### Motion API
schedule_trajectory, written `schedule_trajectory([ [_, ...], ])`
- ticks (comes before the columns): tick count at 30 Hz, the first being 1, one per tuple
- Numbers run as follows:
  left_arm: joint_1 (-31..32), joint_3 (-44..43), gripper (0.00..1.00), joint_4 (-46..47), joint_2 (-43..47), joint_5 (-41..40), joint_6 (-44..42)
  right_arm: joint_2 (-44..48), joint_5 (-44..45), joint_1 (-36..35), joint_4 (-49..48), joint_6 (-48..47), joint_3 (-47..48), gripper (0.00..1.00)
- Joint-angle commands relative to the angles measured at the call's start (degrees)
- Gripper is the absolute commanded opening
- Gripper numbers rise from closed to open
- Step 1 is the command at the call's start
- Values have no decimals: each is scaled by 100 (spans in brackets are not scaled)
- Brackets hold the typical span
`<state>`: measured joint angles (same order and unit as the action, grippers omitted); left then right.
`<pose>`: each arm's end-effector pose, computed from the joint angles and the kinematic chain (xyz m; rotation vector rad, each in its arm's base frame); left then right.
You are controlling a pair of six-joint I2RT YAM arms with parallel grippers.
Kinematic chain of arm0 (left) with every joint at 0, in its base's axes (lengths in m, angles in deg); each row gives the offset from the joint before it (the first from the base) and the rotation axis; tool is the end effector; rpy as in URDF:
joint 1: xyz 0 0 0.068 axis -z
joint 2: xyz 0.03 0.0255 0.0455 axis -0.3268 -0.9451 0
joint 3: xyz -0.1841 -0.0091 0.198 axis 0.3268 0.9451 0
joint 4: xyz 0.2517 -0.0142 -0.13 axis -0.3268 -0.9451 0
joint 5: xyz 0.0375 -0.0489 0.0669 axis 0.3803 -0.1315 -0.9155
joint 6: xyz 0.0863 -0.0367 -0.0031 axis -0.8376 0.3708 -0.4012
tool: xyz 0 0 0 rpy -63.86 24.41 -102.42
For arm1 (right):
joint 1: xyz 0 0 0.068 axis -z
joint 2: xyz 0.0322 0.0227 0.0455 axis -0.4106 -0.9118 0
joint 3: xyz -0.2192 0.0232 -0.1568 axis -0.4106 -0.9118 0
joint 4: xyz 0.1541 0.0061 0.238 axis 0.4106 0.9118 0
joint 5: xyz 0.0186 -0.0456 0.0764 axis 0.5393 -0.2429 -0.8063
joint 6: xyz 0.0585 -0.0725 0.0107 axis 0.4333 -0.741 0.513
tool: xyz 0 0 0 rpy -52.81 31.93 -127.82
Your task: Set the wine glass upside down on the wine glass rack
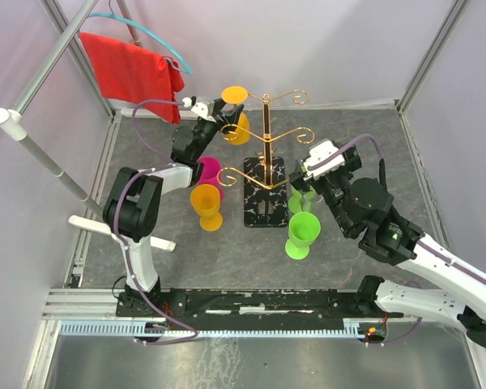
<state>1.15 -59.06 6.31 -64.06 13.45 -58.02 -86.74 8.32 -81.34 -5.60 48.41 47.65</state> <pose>0.4542 -0.1949 0.2687 0.4105 1.1025 -0.5980 0.1792 0.1807 0.4181 -0.5342 1.4368 -0.0418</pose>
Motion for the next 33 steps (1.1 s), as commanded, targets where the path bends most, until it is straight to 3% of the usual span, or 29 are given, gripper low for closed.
schedule_trajectory([
  [1, -21, 402, 65, 286, 732, -104, -224, -93, 33, 46, 178, 417, 469, 100],
  [5, -65, 659, 66, 488, 1035, 12, 4, -256, 37, 123, 511, 694, 646, 100],
  [14, -83, 798, 69, -412, 1400, 16, -494, -405, -273, 486, 828, 1206, 755, 100],
  [22, -328, 1124, 71, -365, 1390, -389, -542, -438, -303, 578, 772, 1217, 660, 100],
  [33, -700, 1870, 73, 168, 1893, -143, -230, -511, -358, 672, 749, 1270, 580, 100],
])
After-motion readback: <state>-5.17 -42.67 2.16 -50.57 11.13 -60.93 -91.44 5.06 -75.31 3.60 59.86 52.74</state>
